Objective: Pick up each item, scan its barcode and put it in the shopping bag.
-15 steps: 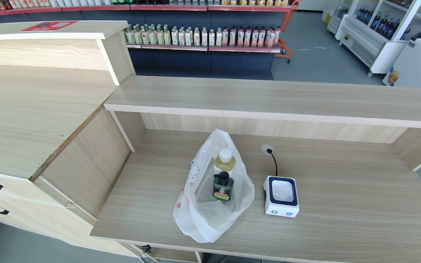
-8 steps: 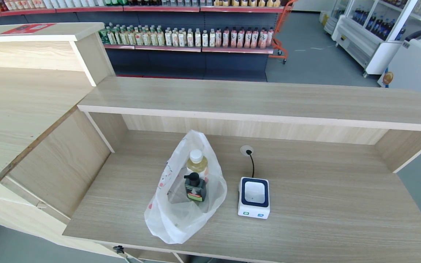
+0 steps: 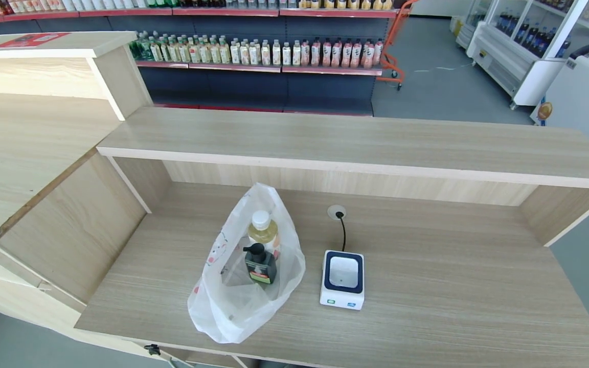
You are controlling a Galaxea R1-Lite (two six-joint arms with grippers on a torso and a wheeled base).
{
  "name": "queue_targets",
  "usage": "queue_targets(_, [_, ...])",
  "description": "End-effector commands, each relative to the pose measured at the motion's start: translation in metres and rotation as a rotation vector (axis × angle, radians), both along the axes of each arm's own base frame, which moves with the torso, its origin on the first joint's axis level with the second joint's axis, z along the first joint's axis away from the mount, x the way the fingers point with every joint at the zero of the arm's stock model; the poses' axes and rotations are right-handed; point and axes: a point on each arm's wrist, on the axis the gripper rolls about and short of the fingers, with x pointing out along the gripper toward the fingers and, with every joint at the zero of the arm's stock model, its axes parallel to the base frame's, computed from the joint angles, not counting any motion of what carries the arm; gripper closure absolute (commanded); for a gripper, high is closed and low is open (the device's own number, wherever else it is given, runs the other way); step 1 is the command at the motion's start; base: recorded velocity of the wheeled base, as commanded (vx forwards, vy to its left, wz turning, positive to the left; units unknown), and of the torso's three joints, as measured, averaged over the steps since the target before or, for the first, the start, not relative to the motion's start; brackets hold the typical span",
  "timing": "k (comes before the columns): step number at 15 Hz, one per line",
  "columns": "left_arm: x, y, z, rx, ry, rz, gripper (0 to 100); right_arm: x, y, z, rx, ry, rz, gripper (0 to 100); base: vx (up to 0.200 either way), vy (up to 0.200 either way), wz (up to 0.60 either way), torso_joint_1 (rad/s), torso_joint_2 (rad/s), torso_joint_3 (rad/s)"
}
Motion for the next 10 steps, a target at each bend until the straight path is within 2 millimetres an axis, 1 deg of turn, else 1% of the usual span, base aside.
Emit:
queue_targets(1, [0.0000,0.0000,0.0000,0.001,-0.001,0.000,0,0.0002,0.0000,0.0000,0.000,0.003,0.000,100,0.200,0.000,0.00,-0.007,0.00,0.002])
queue_targets(3, [0.0000,0.0000,0.0000,0.001,-0.001,0.000,0,0.0002,0.0000,0.0000,0.000,0.003,0.000,100,0.200,0.000,0.00,0.000,-0.01,-0.002])
queue_targets(10, [0.0000,0.0000,0.0000,-0.001,-0.001,0.000,0,0.0002,0.0000,0.0000,0.000,0.003,0.000,100,0.000,0.000,0.00,0.000,0.00,0.000])
